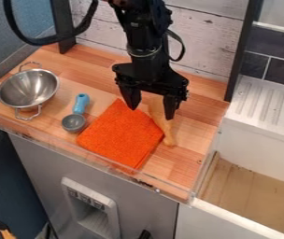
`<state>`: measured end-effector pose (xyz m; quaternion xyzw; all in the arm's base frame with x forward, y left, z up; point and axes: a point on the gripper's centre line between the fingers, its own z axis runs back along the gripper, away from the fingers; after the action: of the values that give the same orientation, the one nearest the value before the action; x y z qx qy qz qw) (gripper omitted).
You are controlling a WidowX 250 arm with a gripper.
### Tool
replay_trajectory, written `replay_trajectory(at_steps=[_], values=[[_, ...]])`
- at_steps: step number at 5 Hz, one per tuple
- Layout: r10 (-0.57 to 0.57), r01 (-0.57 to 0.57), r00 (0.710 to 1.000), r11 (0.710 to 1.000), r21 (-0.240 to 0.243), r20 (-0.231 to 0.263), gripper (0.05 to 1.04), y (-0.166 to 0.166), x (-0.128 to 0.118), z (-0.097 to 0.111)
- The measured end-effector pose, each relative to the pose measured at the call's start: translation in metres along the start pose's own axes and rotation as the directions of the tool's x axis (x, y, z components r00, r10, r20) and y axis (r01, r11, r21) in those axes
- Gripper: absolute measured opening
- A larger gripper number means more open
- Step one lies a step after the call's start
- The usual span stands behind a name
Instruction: Move the fried chicken thigh to the upper left of table
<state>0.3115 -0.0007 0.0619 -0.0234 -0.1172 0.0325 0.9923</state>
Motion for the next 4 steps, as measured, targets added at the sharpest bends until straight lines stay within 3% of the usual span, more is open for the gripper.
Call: replay_trajectory(at_steps=[1, 3, 4], values=[[0.007, -0.007, 1.000, 1.000, 0.002, -0.028, 1.001, 0.001, -0.004, -0.008], [0.028, -0.029, 0.999, 0.999, -0.016, -0.033, 1.001, -0.016, -0.010, -0.020], [0.017, -0.016, 0.998, 1.000, 0.005, -0.064, 1.001, -0.021, -0.014, -0.029]])
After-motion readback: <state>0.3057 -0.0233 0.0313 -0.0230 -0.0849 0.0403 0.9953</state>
